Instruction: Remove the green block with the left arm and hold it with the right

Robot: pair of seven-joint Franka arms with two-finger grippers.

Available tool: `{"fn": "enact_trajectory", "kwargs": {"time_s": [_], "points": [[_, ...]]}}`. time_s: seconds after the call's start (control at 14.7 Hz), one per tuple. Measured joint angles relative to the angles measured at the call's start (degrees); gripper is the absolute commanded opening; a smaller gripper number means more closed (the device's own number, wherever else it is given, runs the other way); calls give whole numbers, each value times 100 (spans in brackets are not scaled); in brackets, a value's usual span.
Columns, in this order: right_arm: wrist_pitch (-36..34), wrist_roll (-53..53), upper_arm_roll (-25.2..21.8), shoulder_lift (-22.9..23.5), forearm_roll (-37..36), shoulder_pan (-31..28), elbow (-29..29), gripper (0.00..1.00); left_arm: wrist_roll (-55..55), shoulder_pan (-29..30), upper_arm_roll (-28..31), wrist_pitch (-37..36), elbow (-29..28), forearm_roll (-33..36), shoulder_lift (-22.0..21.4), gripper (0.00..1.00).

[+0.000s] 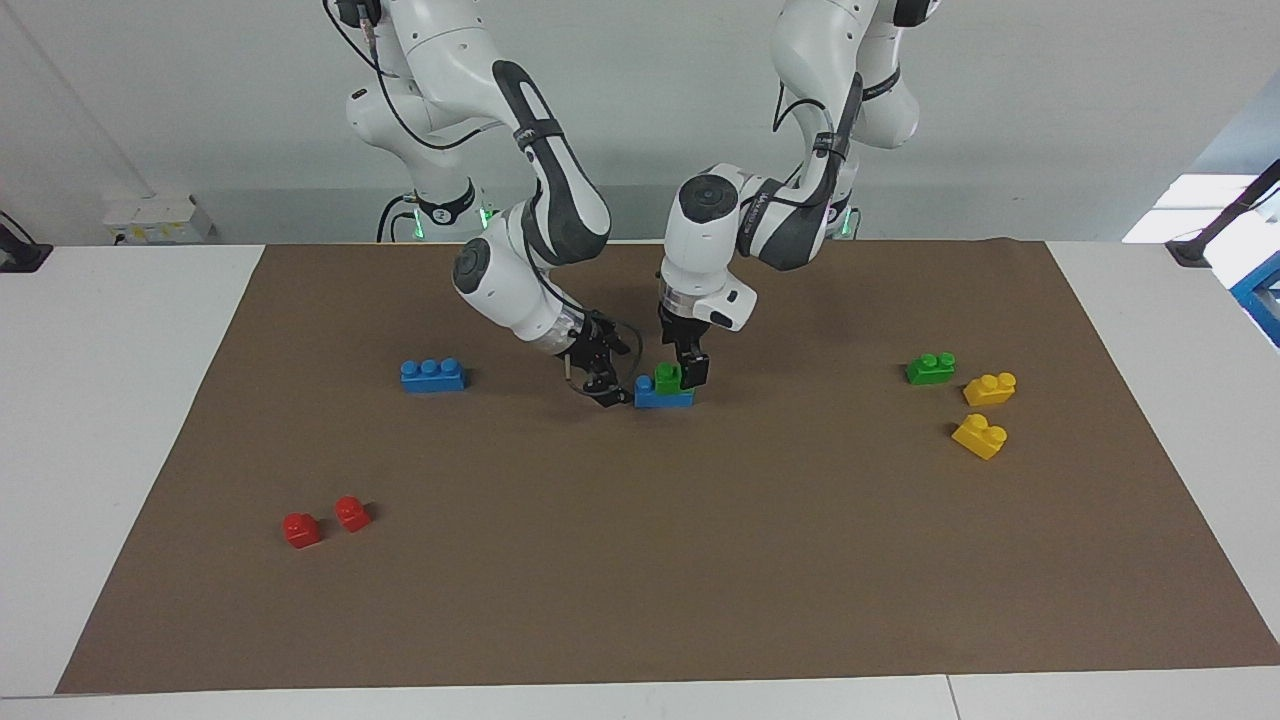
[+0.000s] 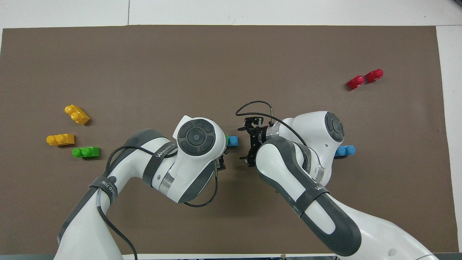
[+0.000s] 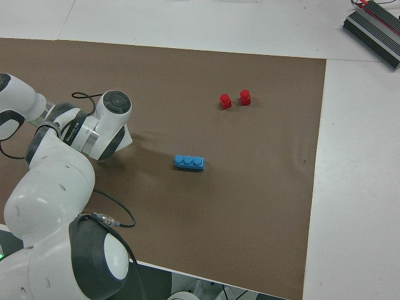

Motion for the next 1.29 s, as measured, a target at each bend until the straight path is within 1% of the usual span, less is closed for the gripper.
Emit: {"fn": "enact_trajectory", "kwargs": {"time_s": [0.34, 0.75, 1.02, 1.29], "points": [[12, -234, -1, 212, 0, 11, 178, 100, 0, 0, 5, 3, -12, 6, 18, 100], [56, -255, -1, 529, 0, 11, 597, 100, -1, 0, 7, 15, -45, 12, 25, 100], [205, -257, -1, 707, 0, 13, 643, 100, -2, 0, 16, 33, -46, 15, 25, 100], [210, -258, 0, 731, 60, 23, 655, 98, -5, 0, 30, 115, -48, 17, 25, 100]]}}
